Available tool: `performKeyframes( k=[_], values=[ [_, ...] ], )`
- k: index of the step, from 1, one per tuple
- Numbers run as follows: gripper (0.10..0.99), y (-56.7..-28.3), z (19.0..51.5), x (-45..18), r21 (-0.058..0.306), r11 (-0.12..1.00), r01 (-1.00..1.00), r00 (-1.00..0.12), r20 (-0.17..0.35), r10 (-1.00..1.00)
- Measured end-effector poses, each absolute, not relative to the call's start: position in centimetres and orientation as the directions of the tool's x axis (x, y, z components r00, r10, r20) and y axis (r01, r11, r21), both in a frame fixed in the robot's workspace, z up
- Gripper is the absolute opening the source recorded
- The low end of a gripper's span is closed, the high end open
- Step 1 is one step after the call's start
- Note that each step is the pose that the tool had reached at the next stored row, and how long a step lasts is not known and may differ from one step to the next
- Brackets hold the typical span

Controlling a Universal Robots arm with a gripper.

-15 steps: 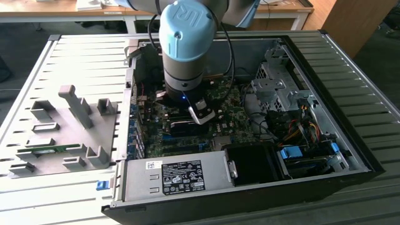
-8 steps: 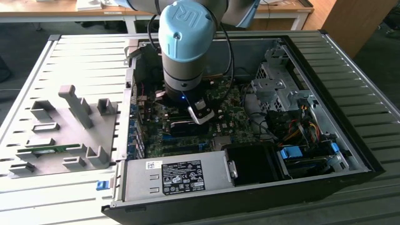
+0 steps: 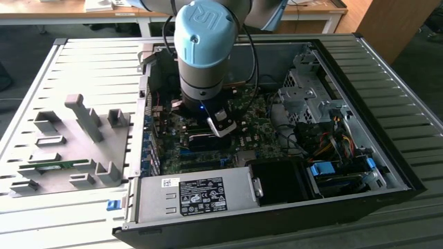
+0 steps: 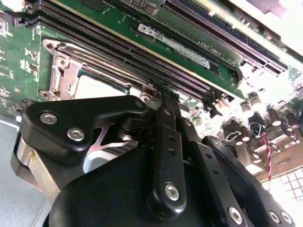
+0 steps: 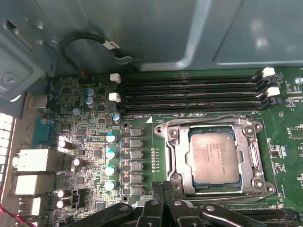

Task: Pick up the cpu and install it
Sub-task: 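Install the second cpu locking lever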

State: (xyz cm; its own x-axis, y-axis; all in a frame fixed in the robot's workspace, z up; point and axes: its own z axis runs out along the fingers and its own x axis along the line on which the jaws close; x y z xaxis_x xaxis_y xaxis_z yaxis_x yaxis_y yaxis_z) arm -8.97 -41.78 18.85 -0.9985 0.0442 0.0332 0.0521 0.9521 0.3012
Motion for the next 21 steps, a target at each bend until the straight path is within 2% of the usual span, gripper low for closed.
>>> performKeyframes(
  k=[21],
  values=[
    [0.122, -41.48, 18.94, -9.12, 0.292, 0.955, 0.052, -0.998, 0.033, 0.045]
  ],
)
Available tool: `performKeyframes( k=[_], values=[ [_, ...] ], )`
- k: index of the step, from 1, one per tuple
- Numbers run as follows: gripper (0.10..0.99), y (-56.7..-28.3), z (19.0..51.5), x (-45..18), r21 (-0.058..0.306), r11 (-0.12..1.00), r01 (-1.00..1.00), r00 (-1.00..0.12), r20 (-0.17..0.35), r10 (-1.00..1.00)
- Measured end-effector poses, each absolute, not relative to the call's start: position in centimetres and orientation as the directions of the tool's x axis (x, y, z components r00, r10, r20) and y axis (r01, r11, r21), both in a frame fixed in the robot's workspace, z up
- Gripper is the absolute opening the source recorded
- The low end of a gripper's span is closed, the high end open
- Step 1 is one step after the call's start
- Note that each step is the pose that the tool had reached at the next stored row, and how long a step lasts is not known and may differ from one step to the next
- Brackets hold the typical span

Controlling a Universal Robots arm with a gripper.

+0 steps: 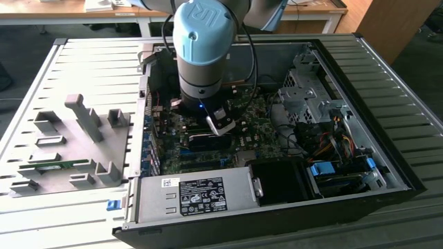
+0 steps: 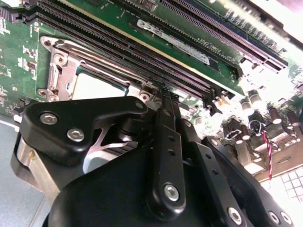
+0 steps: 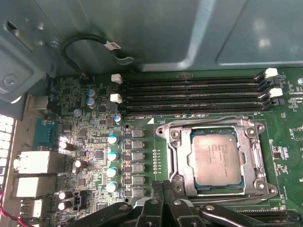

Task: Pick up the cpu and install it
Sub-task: 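Install the second cpu locking lever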

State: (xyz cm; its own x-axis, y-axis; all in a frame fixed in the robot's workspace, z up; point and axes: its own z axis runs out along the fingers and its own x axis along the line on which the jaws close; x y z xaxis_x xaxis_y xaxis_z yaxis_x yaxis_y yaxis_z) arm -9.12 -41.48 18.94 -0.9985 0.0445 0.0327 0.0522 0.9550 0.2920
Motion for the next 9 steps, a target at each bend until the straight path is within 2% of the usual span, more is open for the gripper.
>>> performKeyframes(
  k=[9],
  values=[
    [0.122, -41.48, 19.36, -9.12, 0.285, 0.957, 0.052, -0.998, 0.032, 0.045]
  ],
)
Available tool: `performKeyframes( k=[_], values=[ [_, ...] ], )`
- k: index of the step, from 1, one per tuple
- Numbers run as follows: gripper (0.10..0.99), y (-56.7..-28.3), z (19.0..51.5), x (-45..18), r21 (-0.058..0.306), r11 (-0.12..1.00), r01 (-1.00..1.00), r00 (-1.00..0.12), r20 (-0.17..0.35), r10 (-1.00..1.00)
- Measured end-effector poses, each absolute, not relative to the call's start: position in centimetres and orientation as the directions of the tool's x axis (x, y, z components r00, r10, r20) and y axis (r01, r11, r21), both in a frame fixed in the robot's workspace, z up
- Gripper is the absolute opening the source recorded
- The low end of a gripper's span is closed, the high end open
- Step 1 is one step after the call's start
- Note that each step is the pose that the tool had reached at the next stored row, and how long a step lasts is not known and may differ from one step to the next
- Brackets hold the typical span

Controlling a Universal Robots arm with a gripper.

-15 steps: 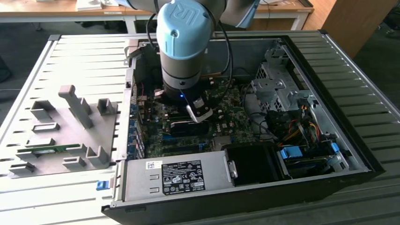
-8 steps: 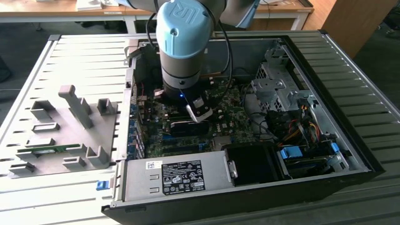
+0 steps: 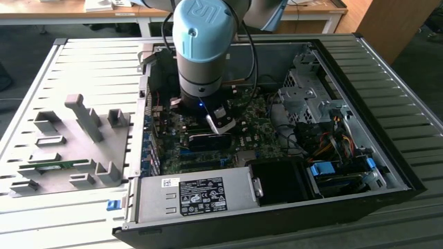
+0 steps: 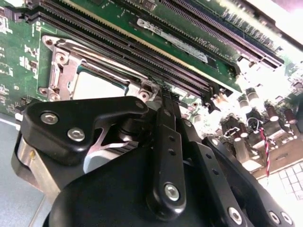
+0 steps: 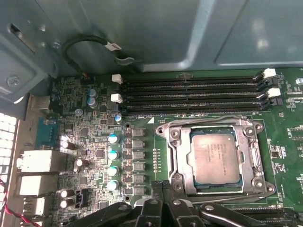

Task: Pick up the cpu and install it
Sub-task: 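Install the second cpu locking lever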

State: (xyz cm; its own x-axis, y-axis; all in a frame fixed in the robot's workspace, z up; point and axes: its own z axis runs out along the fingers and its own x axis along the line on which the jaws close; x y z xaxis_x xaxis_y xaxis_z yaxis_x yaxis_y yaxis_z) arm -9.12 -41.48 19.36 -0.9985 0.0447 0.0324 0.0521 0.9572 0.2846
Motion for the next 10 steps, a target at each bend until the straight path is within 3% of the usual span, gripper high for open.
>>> performKeyframes(
  k=[10],
  values=[
    [0.122, -41.5, 21.0, -9.1, 0.285, 0.957, 0.052, -0.998, 0.032, 0.045]
  ],
)
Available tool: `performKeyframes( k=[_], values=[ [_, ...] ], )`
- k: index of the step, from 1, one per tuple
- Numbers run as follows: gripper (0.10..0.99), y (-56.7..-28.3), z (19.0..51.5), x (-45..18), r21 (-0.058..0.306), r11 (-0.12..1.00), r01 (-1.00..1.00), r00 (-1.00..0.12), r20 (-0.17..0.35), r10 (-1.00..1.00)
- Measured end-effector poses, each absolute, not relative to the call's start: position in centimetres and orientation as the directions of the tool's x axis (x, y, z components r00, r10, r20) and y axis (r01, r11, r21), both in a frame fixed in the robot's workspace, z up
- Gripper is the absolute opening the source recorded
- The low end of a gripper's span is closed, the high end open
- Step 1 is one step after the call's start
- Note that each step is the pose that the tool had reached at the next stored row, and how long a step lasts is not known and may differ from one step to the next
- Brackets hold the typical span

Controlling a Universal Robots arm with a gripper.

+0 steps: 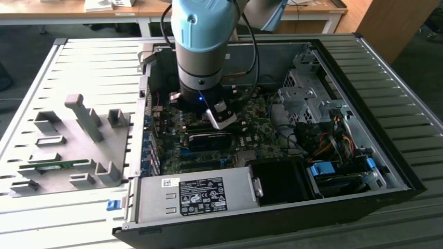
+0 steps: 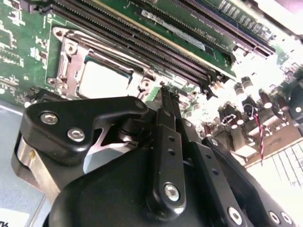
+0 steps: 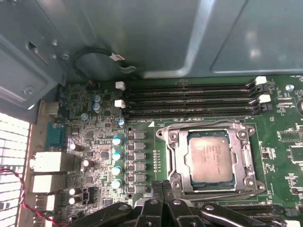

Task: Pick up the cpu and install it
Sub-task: 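Install the second cpu locking lever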

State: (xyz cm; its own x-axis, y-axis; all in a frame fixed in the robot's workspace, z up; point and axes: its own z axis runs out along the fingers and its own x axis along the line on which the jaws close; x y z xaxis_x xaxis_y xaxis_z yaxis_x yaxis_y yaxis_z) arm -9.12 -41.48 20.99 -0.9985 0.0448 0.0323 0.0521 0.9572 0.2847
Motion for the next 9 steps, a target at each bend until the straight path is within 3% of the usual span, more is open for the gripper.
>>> performKeyframes(
  k=[9],
  values=[
    [0.122, -41.5, 22.4, -9.1, 0.285, 0.957, 0.052, -0.998, 0.032, 0.045]
  ],
)
